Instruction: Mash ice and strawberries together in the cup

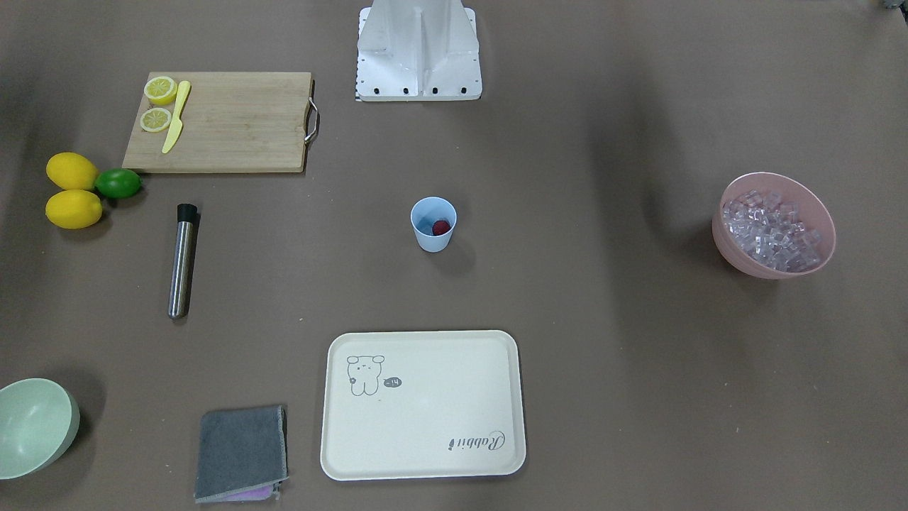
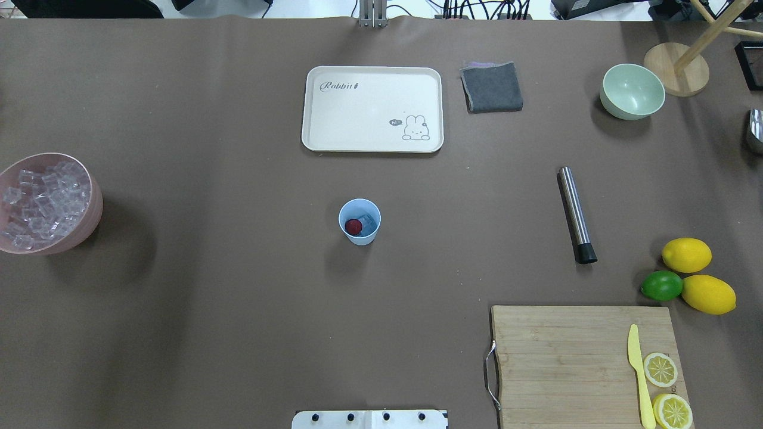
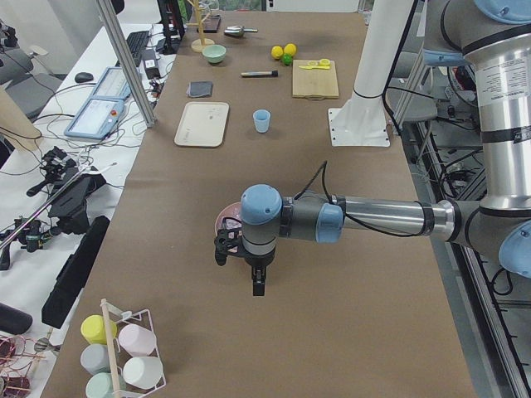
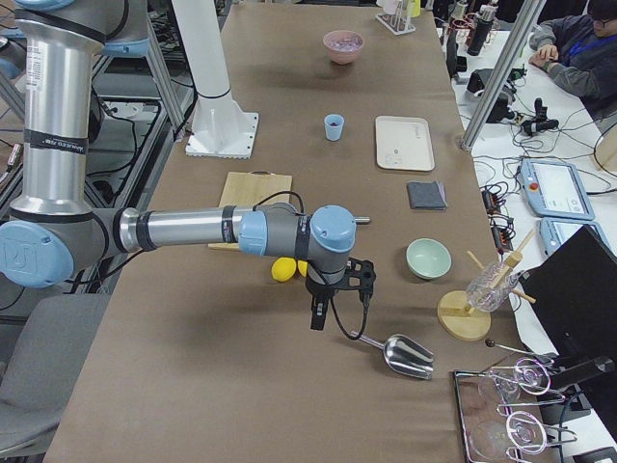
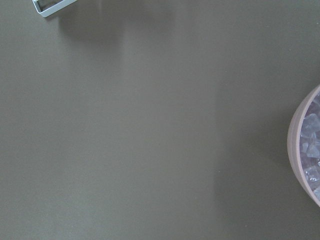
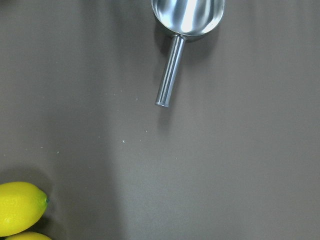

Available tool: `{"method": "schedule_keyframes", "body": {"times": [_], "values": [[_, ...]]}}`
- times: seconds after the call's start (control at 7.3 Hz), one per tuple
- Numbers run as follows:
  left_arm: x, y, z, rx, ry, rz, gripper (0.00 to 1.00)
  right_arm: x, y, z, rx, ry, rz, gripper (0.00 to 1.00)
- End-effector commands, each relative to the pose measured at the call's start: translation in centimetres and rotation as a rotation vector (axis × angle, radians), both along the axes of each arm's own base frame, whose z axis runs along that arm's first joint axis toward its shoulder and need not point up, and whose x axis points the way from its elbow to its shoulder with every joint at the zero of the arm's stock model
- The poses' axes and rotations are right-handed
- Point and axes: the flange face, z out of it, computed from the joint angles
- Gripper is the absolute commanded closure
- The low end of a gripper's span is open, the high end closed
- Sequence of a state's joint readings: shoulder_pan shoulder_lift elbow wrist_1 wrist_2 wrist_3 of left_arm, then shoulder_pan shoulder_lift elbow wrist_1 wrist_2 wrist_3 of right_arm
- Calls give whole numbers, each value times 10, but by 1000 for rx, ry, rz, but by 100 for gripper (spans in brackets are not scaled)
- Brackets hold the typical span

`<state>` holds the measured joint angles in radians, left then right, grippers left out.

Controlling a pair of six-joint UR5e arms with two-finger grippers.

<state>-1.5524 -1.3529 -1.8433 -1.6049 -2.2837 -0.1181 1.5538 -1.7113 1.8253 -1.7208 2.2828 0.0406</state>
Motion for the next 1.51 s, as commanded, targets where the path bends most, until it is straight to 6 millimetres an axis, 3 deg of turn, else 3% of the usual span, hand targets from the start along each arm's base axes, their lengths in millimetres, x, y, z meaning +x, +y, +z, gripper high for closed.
{"method": "schedule_keyframes", "body": {"times": [0.0, 0.14, 1.37], "values": [[0, 0, -1, 2, 2, 0, 2, 1, 8, -5, 61, 4, -2, 0], [1, 0, 0, 2, 2, 2, 2, 0, 6, -8, 126, 3, 0, 0], [1, 0, 5, -7, 2, 2, 2, 0, 4, -10, 132, -10, 0, 0]]}}
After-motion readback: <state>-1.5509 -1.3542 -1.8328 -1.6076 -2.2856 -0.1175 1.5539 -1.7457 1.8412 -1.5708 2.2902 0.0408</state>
